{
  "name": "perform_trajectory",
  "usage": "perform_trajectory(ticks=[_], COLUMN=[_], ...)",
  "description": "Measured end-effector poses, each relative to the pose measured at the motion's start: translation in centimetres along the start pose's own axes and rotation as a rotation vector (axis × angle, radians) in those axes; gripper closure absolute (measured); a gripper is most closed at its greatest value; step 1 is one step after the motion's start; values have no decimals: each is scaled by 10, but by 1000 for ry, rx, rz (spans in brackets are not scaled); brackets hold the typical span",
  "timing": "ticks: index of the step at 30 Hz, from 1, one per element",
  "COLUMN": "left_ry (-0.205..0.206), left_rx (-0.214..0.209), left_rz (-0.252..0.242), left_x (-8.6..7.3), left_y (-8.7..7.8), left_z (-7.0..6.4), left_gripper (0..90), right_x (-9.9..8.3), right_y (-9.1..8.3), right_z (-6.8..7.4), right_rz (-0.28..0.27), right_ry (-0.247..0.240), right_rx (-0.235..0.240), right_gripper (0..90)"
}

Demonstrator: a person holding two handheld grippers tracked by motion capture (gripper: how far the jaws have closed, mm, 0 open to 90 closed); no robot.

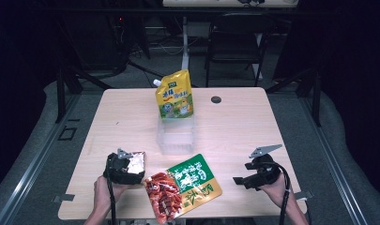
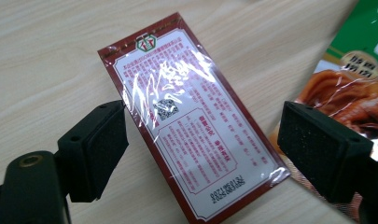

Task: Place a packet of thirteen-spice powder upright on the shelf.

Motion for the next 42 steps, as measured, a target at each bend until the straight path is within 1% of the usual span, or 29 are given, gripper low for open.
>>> perform_trajectory(ticks=[1, 4, 7, 8, 9, 10, 11, 13, 14, 15, 16, 17, 19, 20, 21, 23, 26, 27, 28, 29, 30, 31, 32, 33, 34, 37, 39, 40, 42], left_ry=[1, -3, -15, -15, -42, -42, -44, -71, -84, -107, -149, -148, -160, -160, -140, -125, -118, -126, -126, -124, -124, -115, -115, -92, -74, -12, 8, 29, 27], left_rx=[7, -5, -61, -61, -102, -102, -120, -127, -120, -119, -145, -137, -156, -156, -135, -100, -96, -123, -123, -142, -142, -164, -164, -187, -195, -227, -246, -257, -265], left_rz=[7, 10, 22, 22, 22, 22, 27, 26, 22, 12, -17, -24, -20, -20, 10, 42, 58, 75, 75, 72, 72, 71, 71, 75, 73, 83, 90, 92, 90], left_x=[0, -1, -5, -5, -8, -8, -9, -11, -11, -10, -8, -7, -5, -5, -3, -2, -2, -5, -5, -6, -6, -8, -8, -9, -10, -12, -12, -13, -12], left_y=[2, 3, 1, 1, 1, 1, 2, 0, -1, -2, -4, -4, 0, 0, 5, 9, 11, 12, 12, 12, 12, 10, 10, 9, 9, 7, 7, 7, 6], left_z=[1, 2, 8, 8, 12, 12, 16, 22, 25, 27, 26, 23, 15, 15, 8, 4, 5, 7, 7, 9, 9, 12, 12, 16, 17, 22, 25, 26, 30], left_gripper=[161, 173, 222, 225, 226, 232, 232, 253, 253, 254, 236, 223, 204, 186, 178, 158, 182, 192, 211, 236, 262, 287, 301, 304, 305, 308, 309, 307, 304], right_x=[0, 0, 0, 0, 0, 0, 0, 0, 0, 1, 1, 1, 2, 2, 2, 2, 2, 2, 2, 2, 2, 2, 2, 2, 3, 3, 3, 3, 4], right_y=[0, 0, 0, 1, 1, 1, 1, 2, 2, 2, 2, 3, 3, 3, 4, 4, 4, 4, 3, 3, 3, 4, 4, 4, 5, 6, 7, 7, 8], right_z=[0, 0, 0, 0, -1, -1, -1, 0, 0, 0, 0, 0, 0, 0, 1, 1, 2, 1, 1, 1, 1, 1, 1, 2, 3, 3, 4, 4, 4], right_rz=[1, 0, 2, 1, 1, 4, 4, 5, 5, 5, 2, 0, 4, 4, 5, 10, 4, 2, 6, 6, 8, 3, 10, 8, 1, 15, 11, 17, 19], right_ry=[3, 3, 2, 4, 4, 4, 4, 11, 11, 12, 7, 6, 6, 6, 7, 1, 10, 12, 11, 12, 11, 14, 7, 7, 15, 3, 5, 6, 1], right_rx=[0, 2, -1, -1, -2, 2, 2, 4, 4, 5, 6, 8, 3, 3, 9, 6, 9, 10, 9, 7, 8, 12, 12, 10, 15, 17, 21, 20, 22], right_gripper=[195, 196, 196, 196, 196, 196, 196, 196, 196, 196, 196, 196, 196, 196, 196, 196, 193, 194, 193, 193, 194, 193, 193, 194, 194, 194, 194, 193, 194])
Point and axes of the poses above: each handheld gripper's, and its own axes: y roughly forward along the jaws, x roughly out of its top, z roughly to its left, the point moved 4 cm from there along y, roughly forward along the jaws
